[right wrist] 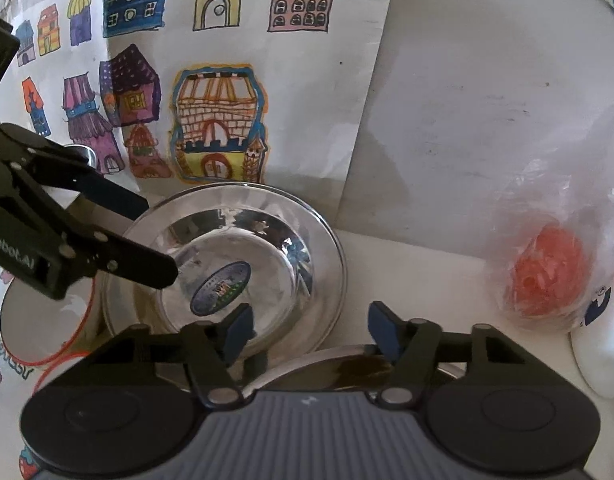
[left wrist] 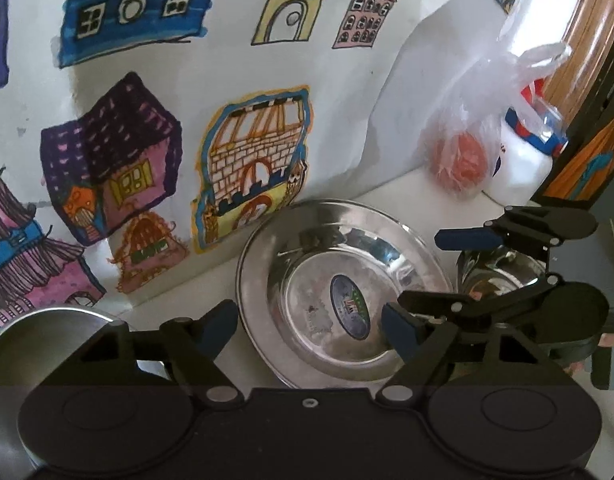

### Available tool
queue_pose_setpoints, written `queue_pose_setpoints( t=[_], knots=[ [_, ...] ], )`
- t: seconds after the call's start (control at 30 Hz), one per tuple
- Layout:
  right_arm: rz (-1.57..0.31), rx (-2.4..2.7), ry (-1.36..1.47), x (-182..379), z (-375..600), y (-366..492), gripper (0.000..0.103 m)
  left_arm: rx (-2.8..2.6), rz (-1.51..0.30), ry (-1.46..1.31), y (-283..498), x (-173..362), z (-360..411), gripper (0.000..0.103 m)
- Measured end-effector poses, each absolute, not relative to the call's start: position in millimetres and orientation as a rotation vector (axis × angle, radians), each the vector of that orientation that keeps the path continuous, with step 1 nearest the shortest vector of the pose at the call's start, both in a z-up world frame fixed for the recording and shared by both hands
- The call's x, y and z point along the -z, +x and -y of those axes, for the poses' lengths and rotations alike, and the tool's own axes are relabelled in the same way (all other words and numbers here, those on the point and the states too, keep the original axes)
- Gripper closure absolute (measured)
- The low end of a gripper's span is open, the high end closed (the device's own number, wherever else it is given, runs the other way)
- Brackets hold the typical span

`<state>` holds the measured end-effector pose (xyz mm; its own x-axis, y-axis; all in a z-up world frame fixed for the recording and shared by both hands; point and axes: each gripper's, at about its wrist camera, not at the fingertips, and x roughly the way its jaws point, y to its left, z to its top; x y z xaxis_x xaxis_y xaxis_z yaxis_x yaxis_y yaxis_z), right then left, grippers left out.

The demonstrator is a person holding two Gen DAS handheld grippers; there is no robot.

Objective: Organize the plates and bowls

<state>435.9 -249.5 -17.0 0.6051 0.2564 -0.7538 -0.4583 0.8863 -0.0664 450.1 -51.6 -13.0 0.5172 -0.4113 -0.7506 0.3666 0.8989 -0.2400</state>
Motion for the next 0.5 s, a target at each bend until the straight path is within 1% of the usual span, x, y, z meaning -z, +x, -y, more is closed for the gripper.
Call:
queue_pose_setpoints(
  t=[0.07, 0.1, 0.17, 0.2, 0.27, 0.37, 0.5],
  knots=[
    [-0.829, -0.418, -0.262, 17, 249, 436, 0.046, 0.464, -0.917, -0.044, 450, 14, 52, 0.026],
    [-0.831, -0.416, -0.264, 18, 248, 437, 0.050, 0.460, -0.920, -0.039, 450, 14, 52, 0.028],
    [-0.837, -0.419, -0.265, 19, 247, 440, 0.053, 0.457, -0.926, -0.030, 450, 15, 52, 0.033],
    [-0.844, -0.420, -0.259, 19, 248, 441, 0.059, 0.452, -0.929, -0.020, 451, 15, 53, 0.035],
    [-0.861, -0.412, -0.245, 20, 249, 445, 0.066, 0.437, -0.935, 0.016, 451, 16, 56, 0.042],
    [-0.855, -0.403, -0.203, 22, 254, 447, 0.069, 0.426, -0.940, 0.048, 452, 17, 59, 0.051],
    [-0.847, -0.385, -0.144, 21, 262, 448, 0.073, 0.412, -0.929, 0.018, 453, 17, 56, 0.054]
  ],
)
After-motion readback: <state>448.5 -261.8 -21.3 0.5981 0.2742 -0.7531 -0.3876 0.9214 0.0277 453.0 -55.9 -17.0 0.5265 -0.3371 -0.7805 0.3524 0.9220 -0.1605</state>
